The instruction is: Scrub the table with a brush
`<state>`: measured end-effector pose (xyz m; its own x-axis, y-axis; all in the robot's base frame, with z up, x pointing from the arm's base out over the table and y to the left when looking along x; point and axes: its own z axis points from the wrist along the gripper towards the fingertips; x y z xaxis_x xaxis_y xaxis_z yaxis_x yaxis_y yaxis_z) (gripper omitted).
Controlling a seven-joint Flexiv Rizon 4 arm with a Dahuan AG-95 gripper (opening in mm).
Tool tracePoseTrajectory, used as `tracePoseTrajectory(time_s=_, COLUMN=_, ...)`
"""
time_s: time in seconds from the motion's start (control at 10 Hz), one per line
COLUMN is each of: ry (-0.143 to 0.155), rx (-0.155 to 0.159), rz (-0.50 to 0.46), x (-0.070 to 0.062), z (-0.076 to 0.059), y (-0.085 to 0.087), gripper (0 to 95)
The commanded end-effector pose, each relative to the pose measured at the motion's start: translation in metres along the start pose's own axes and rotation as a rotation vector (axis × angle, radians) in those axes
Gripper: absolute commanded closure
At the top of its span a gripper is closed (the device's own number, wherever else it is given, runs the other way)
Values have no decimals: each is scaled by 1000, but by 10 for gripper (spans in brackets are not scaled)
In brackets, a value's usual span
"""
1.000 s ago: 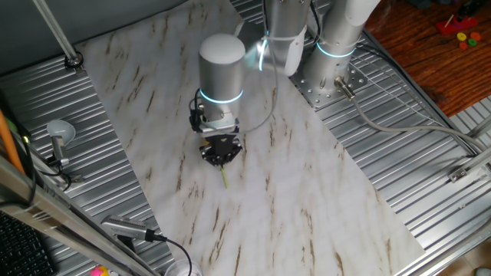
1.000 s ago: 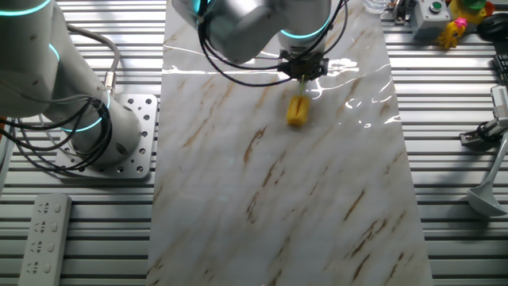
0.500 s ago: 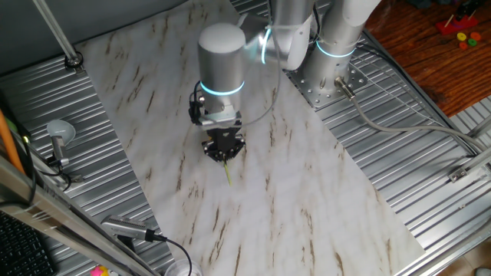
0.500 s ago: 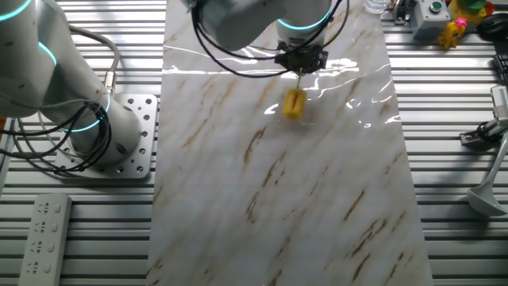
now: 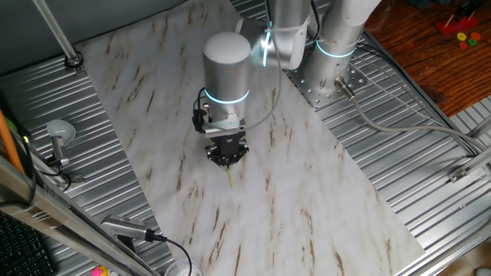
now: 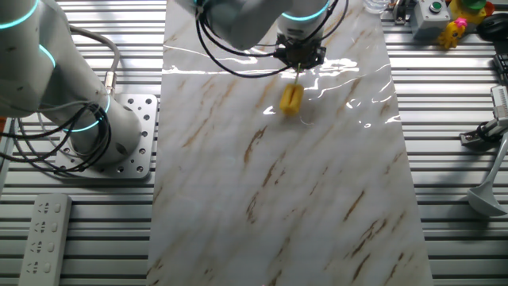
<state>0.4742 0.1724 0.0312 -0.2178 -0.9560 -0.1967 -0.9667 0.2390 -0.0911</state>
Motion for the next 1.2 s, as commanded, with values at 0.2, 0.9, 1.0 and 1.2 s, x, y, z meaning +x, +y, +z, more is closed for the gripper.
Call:
tracePoseTrajectory(time_s=0.2, ry=11, rx=6, rz=-4, x=-2, z=4, y=-2, gripper=950)
tracePoseTrajectory(time_s=0.9, ry=20, rx=12, rz=-8, x=-4, z=6, y=1, gripper=950)
tracePoseTrajectory(time_s=1.0, ry=27, rx=13, rz=-17, x=-4, z=6, y=1, gripper=760)
tracePoseTrajectory(time_s=1.2, ry=30, rx=13, rz=-18, x=-4, z=6, y=1, gripper=570)
